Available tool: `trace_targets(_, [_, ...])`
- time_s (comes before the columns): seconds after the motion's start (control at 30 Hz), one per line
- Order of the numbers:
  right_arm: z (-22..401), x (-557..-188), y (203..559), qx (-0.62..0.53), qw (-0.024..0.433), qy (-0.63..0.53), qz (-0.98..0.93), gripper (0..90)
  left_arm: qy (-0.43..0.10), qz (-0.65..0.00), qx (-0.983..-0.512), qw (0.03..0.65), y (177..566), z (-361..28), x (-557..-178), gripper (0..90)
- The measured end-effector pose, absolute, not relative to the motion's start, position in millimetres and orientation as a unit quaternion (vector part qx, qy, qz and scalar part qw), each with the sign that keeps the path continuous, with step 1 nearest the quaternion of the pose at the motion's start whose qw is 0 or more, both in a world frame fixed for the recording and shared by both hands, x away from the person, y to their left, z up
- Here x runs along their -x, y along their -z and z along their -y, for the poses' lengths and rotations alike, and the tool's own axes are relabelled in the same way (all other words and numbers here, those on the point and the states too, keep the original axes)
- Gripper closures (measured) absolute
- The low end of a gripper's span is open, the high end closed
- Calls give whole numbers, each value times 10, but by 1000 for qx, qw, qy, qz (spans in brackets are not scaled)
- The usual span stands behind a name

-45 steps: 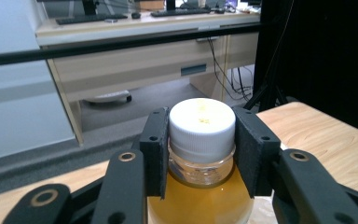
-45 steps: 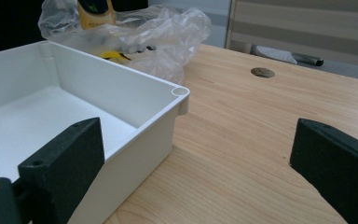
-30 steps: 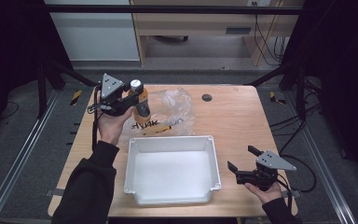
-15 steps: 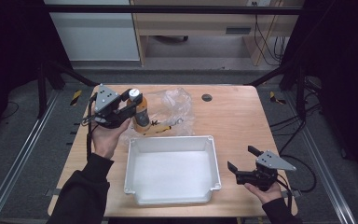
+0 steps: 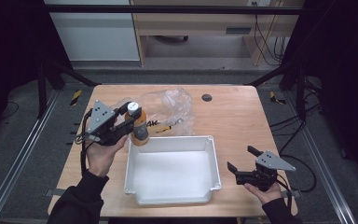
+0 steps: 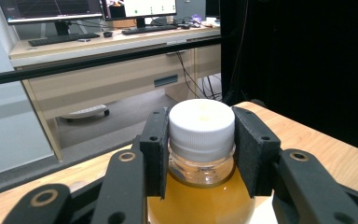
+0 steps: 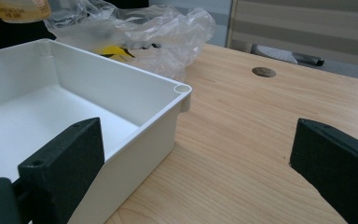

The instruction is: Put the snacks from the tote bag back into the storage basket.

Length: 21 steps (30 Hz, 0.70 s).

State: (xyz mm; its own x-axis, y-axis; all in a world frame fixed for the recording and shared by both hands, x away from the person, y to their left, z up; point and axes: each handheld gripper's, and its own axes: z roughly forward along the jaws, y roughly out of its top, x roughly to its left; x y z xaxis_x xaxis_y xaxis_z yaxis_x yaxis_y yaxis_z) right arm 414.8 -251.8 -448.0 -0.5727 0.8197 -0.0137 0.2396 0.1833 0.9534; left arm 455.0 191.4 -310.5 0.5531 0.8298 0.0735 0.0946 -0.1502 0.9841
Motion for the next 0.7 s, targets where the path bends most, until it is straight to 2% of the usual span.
trace_targets(0.7, [2514, -4146, 4481, -368, 279, -521, -718, 31, -307, -335, -699, 552, 3420, -1983, -4285, 589])
